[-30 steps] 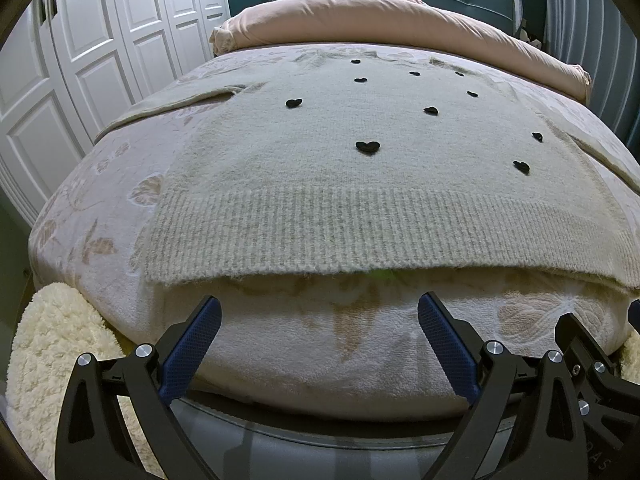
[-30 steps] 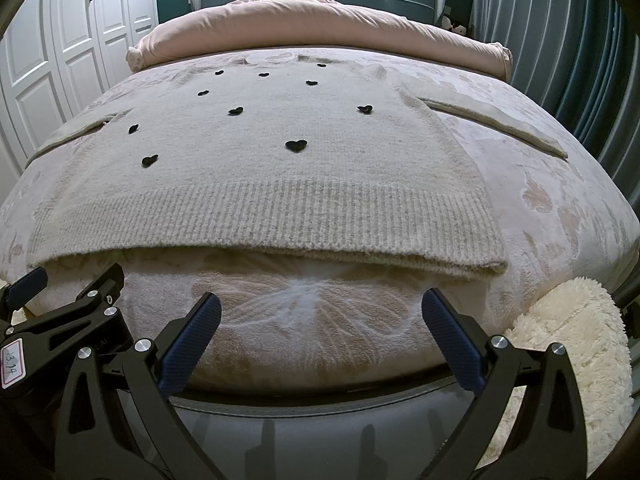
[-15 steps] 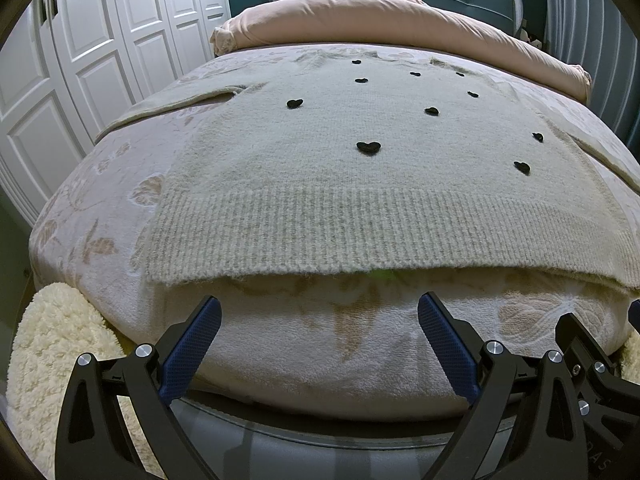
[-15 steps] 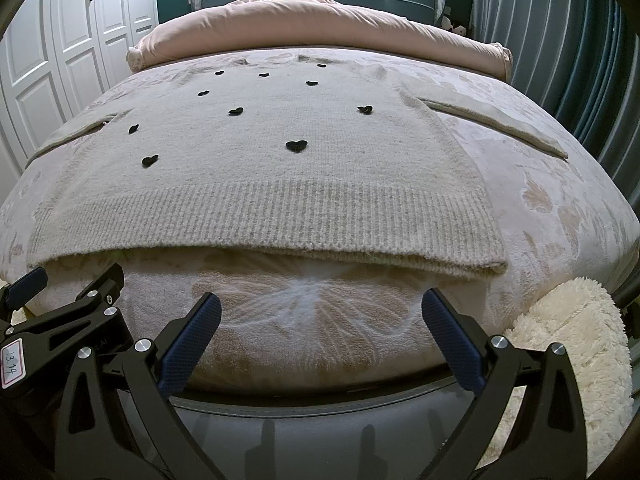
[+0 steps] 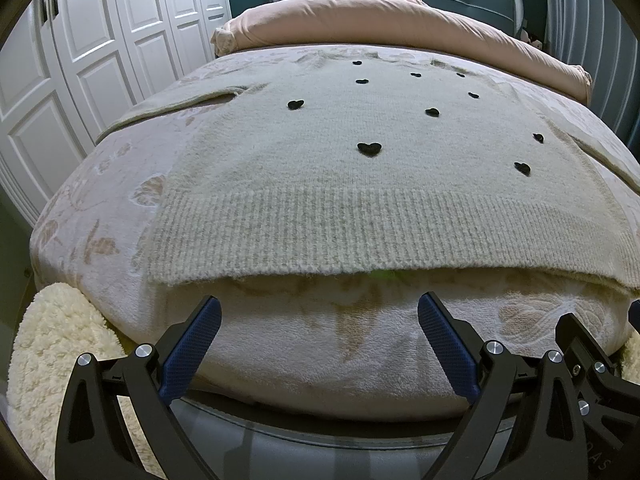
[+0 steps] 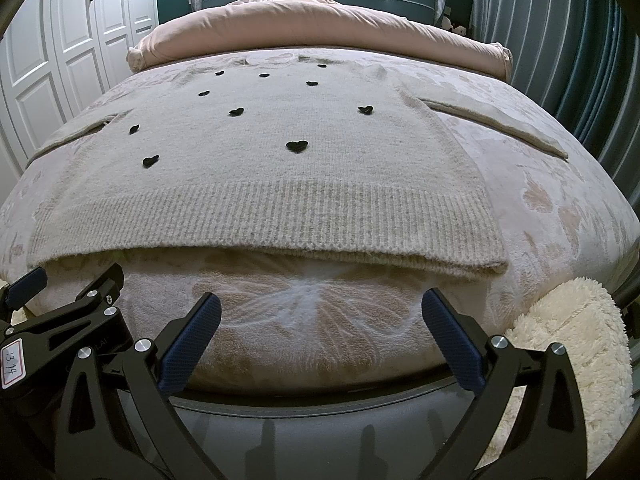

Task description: Fold small clothes

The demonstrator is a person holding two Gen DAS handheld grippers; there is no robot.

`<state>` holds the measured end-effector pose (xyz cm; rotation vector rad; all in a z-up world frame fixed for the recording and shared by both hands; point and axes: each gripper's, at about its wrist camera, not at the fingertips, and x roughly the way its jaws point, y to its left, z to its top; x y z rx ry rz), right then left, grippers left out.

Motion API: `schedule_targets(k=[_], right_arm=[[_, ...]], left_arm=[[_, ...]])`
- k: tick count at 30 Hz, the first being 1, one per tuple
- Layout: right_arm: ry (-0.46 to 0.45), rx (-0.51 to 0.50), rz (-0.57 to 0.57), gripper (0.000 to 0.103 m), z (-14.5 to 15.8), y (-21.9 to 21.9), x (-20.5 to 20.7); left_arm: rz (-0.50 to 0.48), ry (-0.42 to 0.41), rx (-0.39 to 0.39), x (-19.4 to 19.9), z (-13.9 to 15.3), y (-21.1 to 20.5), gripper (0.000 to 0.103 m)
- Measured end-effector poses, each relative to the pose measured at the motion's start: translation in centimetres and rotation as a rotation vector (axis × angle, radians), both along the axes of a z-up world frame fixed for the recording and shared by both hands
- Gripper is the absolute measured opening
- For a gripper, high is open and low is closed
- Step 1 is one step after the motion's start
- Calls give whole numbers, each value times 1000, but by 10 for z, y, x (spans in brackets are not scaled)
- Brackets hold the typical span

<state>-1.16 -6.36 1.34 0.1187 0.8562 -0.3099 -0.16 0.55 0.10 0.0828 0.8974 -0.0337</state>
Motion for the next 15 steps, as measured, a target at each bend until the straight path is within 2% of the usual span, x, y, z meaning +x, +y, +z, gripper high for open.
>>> schedule_targets(k=[15], right_arm=[[0,0,0,98,0,0,0]], left_arm=[[0,-1,1,0,1,1,96]])
